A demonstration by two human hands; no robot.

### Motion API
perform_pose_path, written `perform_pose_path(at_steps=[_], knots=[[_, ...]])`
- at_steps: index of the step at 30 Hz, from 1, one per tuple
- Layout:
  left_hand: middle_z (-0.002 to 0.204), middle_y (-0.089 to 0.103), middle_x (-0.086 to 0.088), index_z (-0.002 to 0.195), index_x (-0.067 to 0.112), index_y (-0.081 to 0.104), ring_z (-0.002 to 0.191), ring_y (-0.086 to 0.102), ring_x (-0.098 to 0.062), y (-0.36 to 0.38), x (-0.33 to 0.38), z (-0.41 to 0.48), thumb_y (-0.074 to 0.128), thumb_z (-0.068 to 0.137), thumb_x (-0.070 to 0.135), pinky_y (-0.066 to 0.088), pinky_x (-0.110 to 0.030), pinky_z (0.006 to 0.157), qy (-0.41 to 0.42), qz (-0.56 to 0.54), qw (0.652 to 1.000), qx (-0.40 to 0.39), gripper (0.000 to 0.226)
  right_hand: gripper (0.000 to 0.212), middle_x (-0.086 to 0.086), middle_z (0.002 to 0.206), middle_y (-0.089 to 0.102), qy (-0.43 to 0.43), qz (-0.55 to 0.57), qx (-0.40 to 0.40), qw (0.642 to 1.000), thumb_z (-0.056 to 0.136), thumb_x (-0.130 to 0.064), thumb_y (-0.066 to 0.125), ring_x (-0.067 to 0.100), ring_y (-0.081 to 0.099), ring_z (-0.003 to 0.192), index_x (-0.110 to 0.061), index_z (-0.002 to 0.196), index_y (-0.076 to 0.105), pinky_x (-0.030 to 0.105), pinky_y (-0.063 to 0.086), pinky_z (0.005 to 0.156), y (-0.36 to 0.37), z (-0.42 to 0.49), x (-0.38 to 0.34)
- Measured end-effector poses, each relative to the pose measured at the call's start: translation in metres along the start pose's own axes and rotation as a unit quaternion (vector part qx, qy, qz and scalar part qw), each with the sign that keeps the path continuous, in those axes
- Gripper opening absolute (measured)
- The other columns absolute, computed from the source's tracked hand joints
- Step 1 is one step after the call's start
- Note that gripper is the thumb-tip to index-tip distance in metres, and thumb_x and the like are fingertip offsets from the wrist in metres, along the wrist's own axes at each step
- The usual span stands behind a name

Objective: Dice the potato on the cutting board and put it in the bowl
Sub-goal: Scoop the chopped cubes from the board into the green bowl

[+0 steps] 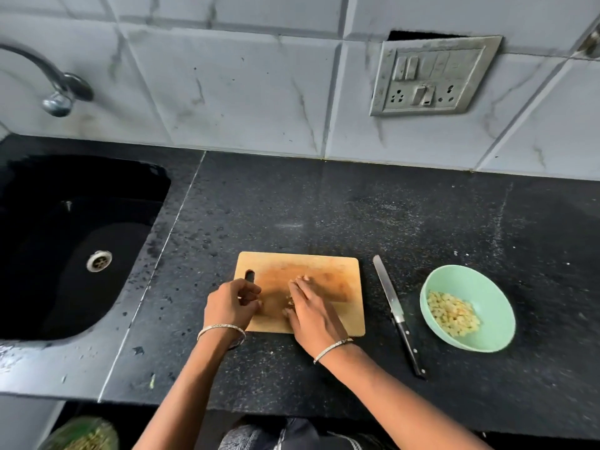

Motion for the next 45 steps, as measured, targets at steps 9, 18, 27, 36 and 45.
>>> perform_pose_path(at_steps=[9,18,27,36,45], knots=[[0.076,0.067,0.013,0.086,0.026,0.07,0.069,0.062,0.0,-0.001,-0.004,0.007,0.078,0.073,0.011,0.042,-0.013,0.063,0.019,-0.004,1.0,-0.021,0.021,0.055,0.008,0.137,0.057,-0.063,-0.069,0.055,0.994,0.092,-0.014,0.021,0.022,0.048,0.132,-0.006,0.128,0.061,0.034,0.047,0.102,0.017,-0.017,-0.006],[0.08,0.07,0.01,0.085,0.024,0.072,0.079,0.066,-0.009,-0.001,-0.006,0.014,0.079,0.072,0.013,0.054,-0.029,0.078,0.04,0.021,0.998,-0.037,0.019,0.043,0.012,0.116,0.069,-0.022,-0.196,0.073,0.978,0.065,0.004,0.065,0.022,0.066,0.11,0.0,0.108,0.073,0.028,0.06,0.075,0.023,-0.04,-0.004],[0.071,0.062,0.014,0.083,0.026,0.068,0.082,0.061,-0.01,0.002,-0.002,0.019,0.078,0.073,0.017,0.041,-0.021,0.07,0.001,0.042,0.999,-0.022,0.017,0.036,0.021,0.095,0.071,-0.009,-0.251,0.114,0.961,0.059,0.009,0.08,0.027,0.069,0.086,0.007,0.094,0.074,0.032,0.061,0.062,0.024,-0.048,-0.004],[0.083,0.071,0.005,0.078,0.027,0.067,0.09,0.065,-0.018,0.005,-0.005,0.022,0.081,0.07,0.018,0.047,-0.028,0.077,-0.034,0.037,0.999,-0.007,0.018,0.023,0.008,0.073,0.067,-0.015,-0.25,0.147,0.957,0.055,0.007,0.079,0.021,0.063,0.067,-0.004,0.074,0.073,0.027,0.055,0.047,0.014,-0.048,-0.007],[0.072,0.068,0.015,0.08,0.029,0.066,0.074,0.066,-0.009,0.013,0.004,0.003,0.078,0.073,0.014,0.055,-0.029,0.074,0.055,0.038,0.998,-0.019,0.02,0.015,0.001,0.082,0.076,0.293,0.358,0.189,0.866,0.073,-0.002,0.078,0.009,0.071,0.075,-0.015,0.08,0.079,0.017,0.056,0.071,-0.053,-0.051,0.039]])
Point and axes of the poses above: each hand's wrist, its own z-axis towards the middle knuckle, its own y-axis out of the palm, x = y × z, the point moved 2 cm from there along z, towards the middle knuckle
